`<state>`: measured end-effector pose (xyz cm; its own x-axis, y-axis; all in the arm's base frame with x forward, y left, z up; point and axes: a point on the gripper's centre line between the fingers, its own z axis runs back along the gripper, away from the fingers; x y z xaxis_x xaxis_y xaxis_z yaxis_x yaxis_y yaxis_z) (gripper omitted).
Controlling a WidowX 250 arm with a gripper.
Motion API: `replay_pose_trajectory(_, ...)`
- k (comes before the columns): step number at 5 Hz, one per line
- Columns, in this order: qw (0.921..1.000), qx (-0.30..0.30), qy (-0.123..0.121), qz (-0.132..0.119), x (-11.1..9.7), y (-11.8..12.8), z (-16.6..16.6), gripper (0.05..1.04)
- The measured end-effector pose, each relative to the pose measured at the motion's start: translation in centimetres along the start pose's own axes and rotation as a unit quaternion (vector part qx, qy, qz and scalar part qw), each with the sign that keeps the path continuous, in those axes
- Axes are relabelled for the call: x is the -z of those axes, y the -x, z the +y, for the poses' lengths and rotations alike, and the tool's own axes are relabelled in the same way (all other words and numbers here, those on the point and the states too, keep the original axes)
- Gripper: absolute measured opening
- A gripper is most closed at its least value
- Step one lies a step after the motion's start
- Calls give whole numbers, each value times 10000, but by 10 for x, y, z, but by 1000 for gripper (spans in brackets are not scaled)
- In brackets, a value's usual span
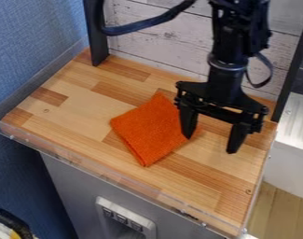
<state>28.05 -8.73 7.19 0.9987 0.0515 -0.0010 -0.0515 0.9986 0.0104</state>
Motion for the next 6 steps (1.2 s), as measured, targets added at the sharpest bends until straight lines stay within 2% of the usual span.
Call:
replay_pose_trajectory(3,9997,-180,58,-145,-1,1,-16,997)
replay_pose_trajectory(6,9995,-295,94,-119,11,10,-18,997)
